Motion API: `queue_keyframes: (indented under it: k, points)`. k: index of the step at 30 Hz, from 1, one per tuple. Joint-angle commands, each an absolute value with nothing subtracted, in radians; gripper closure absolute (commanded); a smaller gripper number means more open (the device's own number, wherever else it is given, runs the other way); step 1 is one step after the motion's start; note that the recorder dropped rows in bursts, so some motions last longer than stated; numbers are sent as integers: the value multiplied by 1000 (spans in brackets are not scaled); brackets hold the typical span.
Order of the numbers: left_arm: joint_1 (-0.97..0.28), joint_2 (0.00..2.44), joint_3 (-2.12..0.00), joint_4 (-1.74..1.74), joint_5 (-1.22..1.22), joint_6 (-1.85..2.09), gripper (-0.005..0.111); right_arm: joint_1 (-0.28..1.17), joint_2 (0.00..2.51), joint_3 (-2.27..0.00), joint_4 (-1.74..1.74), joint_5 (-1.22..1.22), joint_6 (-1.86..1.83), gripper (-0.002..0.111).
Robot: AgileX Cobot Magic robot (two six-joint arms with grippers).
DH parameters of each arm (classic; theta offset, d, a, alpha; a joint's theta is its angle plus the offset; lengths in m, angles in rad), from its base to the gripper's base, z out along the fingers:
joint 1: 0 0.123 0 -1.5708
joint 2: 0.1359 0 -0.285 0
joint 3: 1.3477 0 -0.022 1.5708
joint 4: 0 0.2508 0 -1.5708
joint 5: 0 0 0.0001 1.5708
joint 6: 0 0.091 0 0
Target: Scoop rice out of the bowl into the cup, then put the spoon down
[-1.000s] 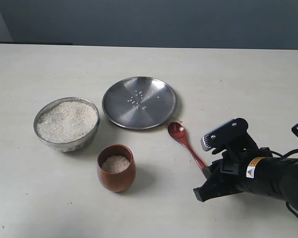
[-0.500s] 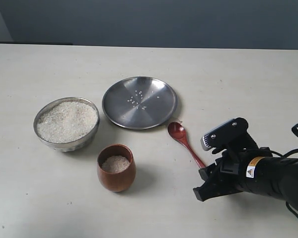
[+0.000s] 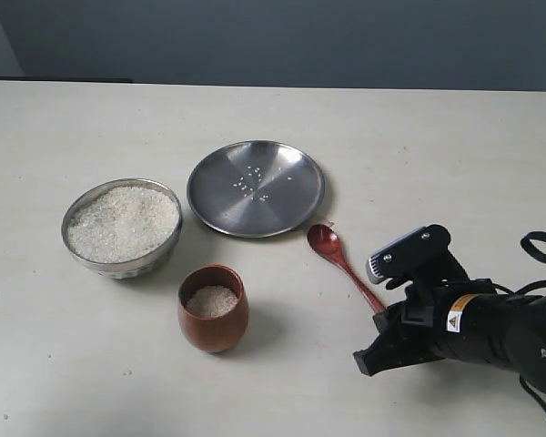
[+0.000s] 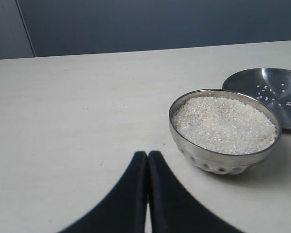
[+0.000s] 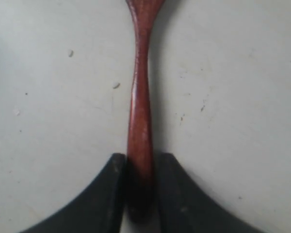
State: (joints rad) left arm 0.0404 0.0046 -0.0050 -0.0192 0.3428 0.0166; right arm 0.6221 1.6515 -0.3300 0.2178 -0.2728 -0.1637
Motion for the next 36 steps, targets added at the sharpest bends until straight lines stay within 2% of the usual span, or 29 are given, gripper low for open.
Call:
queue_keyframes:
  k: [1, 6, 16, 22, 36]
  points:
    - [43, 0, 0, -17, 334, 12, 106, 618, 1653, -335, 209, -245, -159, 108]
    - [43, 0, 0, -17, 334, 12, 106, 618, 1612, -393, 209, -124, -159, 108]
    - [43, 0, 0, -17, 334, 12, 106, 618, 1359, -580, 211, 201, -157, 109]
    - [43, 0, 0, -17, 334, 12, 106, 628, 1373, -770, 93, 454, -193, 109]
    - [43, 0, 0, -17, 334, 12, 106, 936, 1597, -1209, -446, 803, -101, 109]
